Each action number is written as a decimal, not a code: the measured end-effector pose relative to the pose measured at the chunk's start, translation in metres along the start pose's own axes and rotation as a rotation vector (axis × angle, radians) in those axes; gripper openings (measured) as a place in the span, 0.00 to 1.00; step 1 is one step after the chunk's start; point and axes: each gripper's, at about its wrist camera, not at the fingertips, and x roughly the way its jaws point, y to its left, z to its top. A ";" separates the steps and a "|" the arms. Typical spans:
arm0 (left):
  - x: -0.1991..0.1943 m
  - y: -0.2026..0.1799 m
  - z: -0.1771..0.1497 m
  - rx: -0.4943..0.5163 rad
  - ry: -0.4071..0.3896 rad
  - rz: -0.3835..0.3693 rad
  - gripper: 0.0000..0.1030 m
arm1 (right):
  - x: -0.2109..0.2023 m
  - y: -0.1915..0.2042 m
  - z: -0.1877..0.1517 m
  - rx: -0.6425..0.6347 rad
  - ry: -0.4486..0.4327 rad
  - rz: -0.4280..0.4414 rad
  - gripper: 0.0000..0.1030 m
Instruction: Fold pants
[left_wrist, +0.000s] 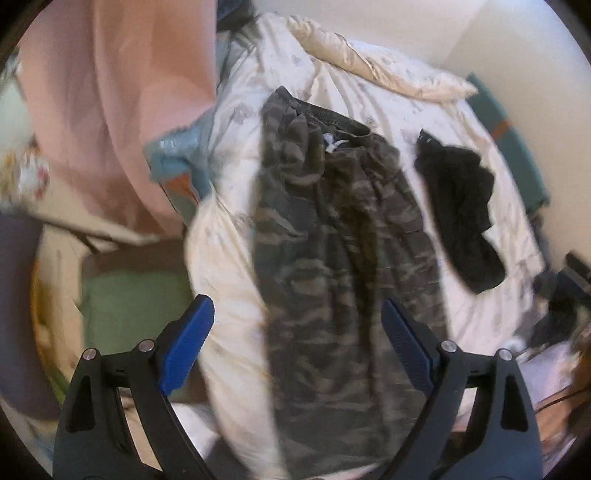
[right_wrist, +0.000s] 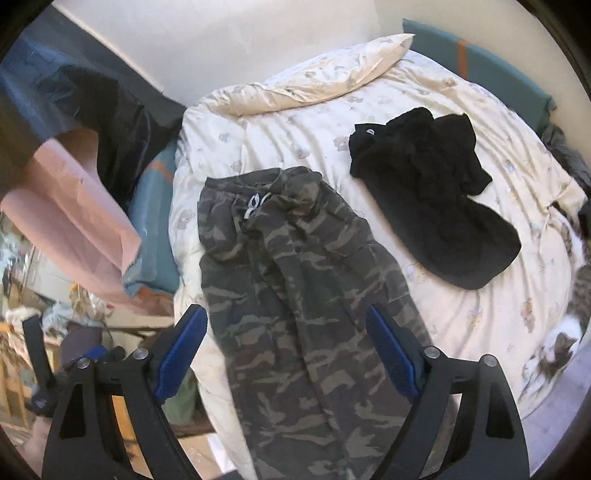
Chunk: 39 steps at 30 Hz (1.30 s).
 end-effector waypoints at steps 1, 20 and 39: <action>-0.003 -0.007 -0.008 -0.002 -0.020 0.021 0.87 | -0.002 -0.002 -0.002 -0.021 -0.008 0.008 0.87; -0.050 -0.094 -0.140 -0.101 -0.069 0.228 0.87 | -0.001 -0.102 -0.066 -0.106 0.031 0.255 0.87; -0.089 -0.096 -0.149 -0.067 -0.078 0.457 0.87 | -0.019 -0.161 -0.113 -0.041 0.083 0.320 0.87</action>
